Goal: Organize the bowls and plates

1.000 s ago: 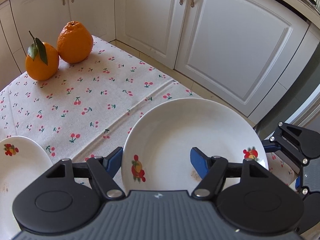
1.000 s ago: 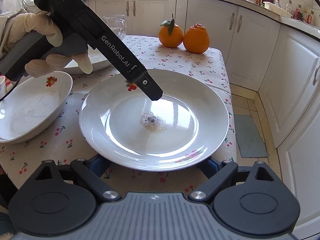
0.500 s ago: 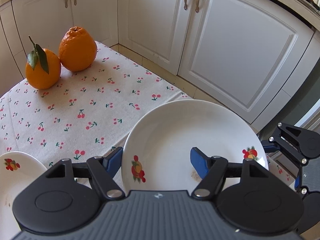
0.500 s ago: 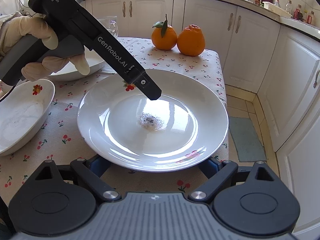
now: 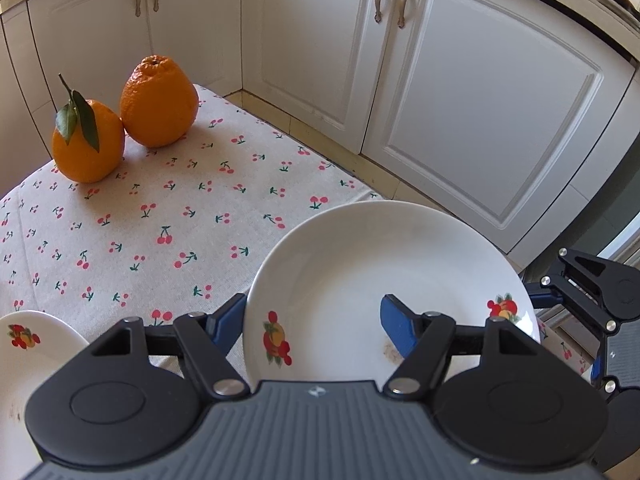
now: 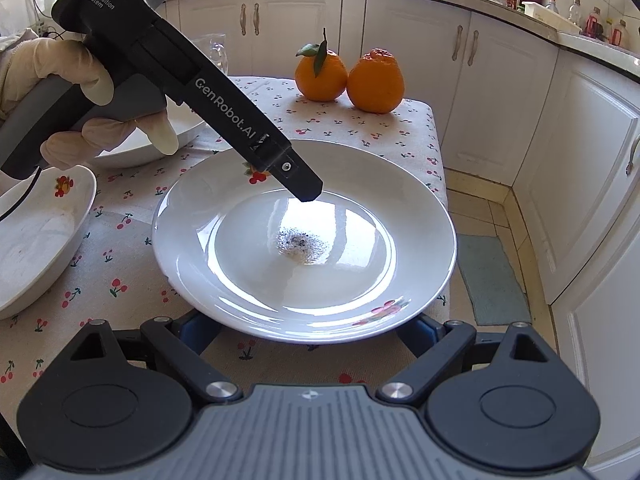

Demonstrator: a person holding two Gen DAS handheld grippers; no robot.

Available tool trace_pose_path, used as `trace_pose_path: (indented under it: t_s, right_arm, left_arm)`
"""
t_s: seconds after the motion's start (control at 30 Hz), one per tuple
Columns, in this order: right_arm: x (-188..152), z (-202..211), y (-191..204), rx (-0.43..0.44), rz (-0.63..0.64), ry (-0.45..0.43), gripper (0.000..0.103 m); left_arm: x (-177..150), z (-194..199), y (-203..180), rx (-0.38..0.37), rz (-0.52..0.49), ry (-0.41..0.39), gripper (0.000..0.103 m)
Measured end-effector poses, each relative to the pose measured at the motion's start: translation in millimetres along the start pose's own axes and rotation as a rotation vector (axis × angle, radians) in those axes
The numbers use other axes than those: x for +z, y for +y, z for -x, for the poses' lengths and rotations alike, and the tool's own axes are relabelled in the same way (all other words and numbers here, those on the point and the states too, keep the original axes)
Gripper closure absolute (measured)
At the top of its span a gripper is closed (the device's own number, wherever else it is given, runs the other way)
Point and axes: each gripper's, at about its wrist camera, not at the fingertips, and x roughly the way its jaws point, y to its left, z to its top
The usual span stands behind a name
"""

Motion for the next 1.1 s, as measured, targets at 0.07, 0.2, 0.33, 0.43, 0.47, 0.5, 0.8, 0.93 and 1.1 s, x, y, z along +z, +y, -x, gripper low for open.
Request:
trace_pose_path:
  t_s: [0.07,0.2,0.33,0.43,0.47,0.5,0.8,0.93,1.1]
  right_arm:
    - [-1,1,0,-0.001,0.0,0.0,0.007]
    - [-1,3,1,-0.001,0.006,0.009,0.004]
    - [1,8,3,-0.008,-0.001,-0.003,0.0]
    - [-1,14,5,-0.01,-0.005,-0.005,0.0]
    - [-1,17,7,-0.014,-0.002,-0.004,0.0]
    - [-3,19,9,-0.017,0.003,-0.004,0.0]
    - [-7,52,37,-0.005,0.044,-0.046,0.0]
    - [-11,67,52,0.018,0.058,-0.077,0.0]
    - [-17,82,72,0.049,0.057,-0.113,0.0]
  left_arm:
    - [0,0,0,0.001,0.0,0.003,0.032]
    - [-1,9,-4,0.011,-0.013,-0.008,0.028]
    - [-5,24,-10,0.036,-0.016,-0.031,0.023]
    - [-9,42,-14,0.044,-0.015,-0.055,0.022]
    - [-12,48,-15,0.051,-0.016,-0.062,0.022]
    - [-14,55,-16,0.058,-0.017,-0.072,0.022]
    - [-54,119,-29,0.108,-0.021,-0.158,0.021]
    - [-83,148,-37,0.16,-0.014,-0.203,0.021]
    - [-125,180,-45,0.242,0.015,-0.262,0.012]
